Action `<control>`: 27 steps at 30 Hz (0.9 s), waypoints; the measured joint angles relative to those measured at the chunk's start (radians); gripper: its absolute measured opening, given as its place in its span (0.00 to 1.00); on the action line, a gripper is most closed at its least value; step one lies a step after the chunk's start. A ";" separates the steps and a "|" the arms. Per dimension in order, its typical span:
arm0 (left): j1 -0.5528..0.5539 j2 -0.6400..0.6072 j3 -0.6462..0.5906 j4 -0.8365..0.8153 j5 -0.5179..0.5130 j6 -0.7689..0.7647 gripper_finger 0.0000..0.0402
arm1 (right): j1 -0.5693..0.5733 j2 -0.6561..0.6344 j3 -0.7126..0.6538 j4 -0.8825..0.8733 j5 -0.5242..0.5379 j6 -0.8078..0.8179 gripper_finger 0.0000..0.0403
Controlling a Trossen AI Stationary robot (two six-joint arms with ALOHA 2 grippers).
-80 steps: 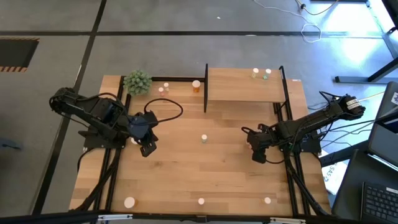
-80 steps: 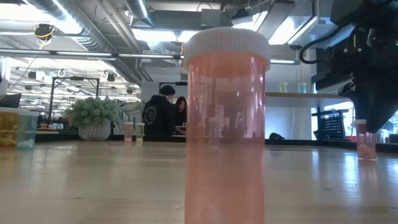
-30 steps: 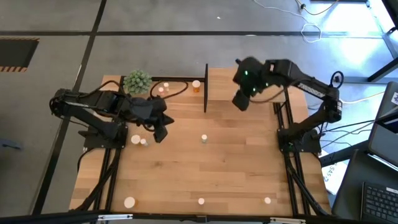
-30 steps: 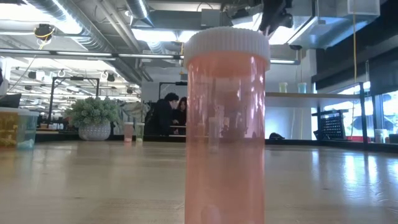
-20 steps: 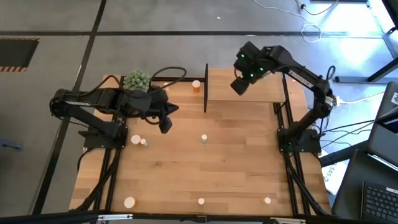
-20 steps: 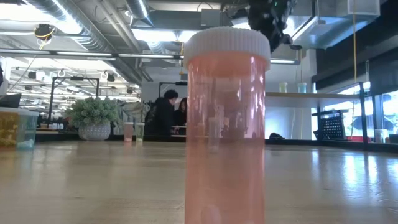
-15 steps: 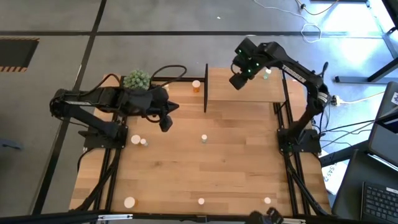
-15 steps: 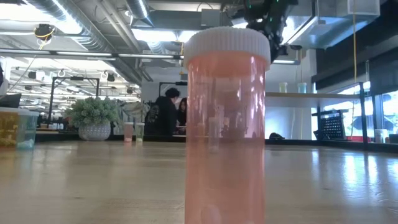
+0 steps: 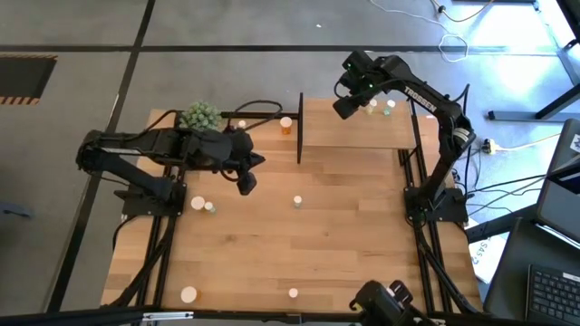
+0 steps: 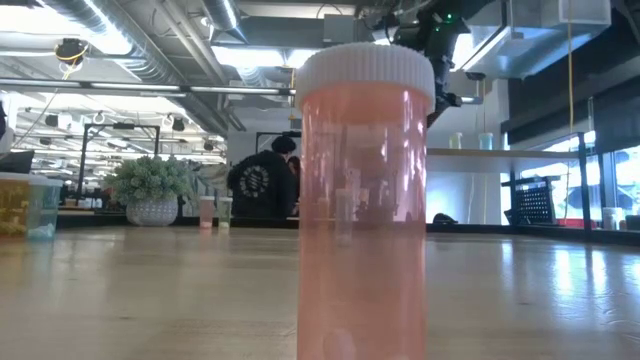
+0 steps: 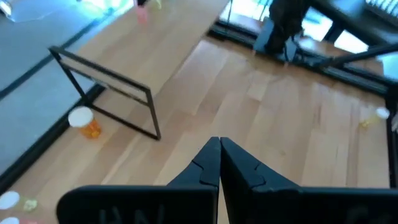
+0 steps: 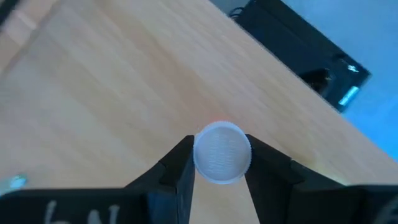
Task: Pick and place medicine bottles onto shelf by color
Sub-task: Put the middle pink pill bottle on the shelf
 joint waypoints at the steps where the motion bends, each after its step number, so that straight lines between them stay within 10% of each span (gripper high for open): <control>1: 0.000 0.003 0.000 0.002 0.000 0.000 0.00 | -0.001 0.001 0.000 0.000 0.002 0.000 0.31; 27: 0.000 0.018 0.001 0.005 0.000 0.000 0.00 | -0.011 0.003 -0.058 0.074 0.041 0.042 0.31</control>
